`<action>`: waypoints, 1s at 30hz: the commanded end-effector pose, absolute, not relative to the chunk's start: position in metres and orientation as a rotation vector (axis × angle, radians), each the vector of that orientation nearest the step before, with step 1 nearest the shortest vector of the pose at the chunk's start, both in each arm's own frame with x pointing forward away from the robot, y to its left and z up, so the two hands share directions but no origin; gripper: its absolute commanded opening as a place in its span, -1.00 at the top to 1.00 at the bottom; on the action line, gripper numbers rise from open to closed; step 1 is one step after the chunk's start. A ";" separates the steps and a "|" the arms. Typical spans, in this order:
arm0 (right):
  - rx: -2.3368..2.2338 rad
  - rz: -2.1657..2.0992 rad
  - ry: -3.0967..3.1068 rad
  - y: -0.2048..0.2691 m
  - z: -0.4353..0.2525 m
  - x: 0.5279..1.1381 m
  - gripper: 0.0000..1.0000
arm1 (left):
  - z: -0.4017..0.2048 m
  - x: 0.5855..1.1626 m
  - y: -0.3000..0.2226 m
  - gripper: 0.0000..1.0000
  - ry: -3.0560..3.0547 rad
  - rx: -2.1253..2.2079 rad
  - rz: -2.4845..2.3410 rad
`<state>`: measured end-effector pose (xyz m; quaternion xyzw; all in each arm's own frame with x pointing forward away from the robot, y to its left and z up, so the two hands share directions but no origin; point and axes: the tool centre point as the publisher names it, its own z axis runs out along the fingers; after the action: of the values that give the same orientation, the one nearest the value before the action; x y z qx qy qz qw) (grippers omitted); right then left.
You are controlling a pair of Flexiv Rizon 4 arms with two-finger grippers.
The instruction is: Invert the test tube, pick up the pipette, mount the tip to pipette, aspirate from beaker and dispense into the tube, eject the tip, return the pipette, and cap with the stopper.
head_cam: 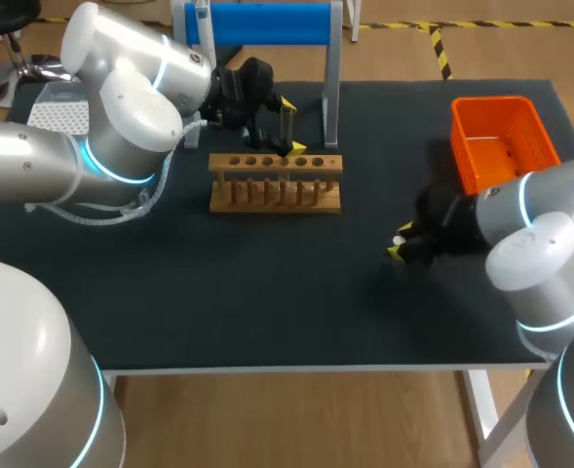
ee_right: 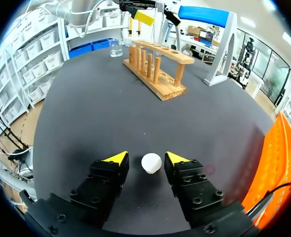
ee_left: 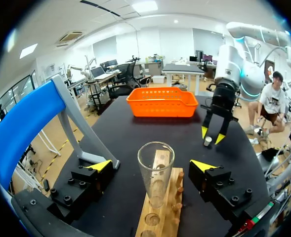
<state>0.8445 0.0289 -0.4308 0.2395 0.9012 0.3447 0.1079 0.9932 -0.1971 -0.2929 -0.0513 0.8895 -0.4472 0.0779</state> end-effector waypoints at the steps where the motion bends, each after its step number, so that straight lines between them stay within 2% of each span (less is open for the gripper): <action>1: 0.709 1.012 2.652 0.029 -0.432 0.845 0.11 | -0.293 0.994 -0.198 -1.00 2.668 -0.155 -1.337; 30: 0.729 1.009 2.644 0.028 -0.433 0.847 0.21 | -0.293 0.994 -0.198 -1.00 2.668 -0.155 -1.337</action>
<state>0.8470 0.0279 -0.4328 0.2482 0.8996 0.3423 0.1090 0.9932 -0.1971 -0.2929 -0.0513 0.8895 -0.4472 0.0779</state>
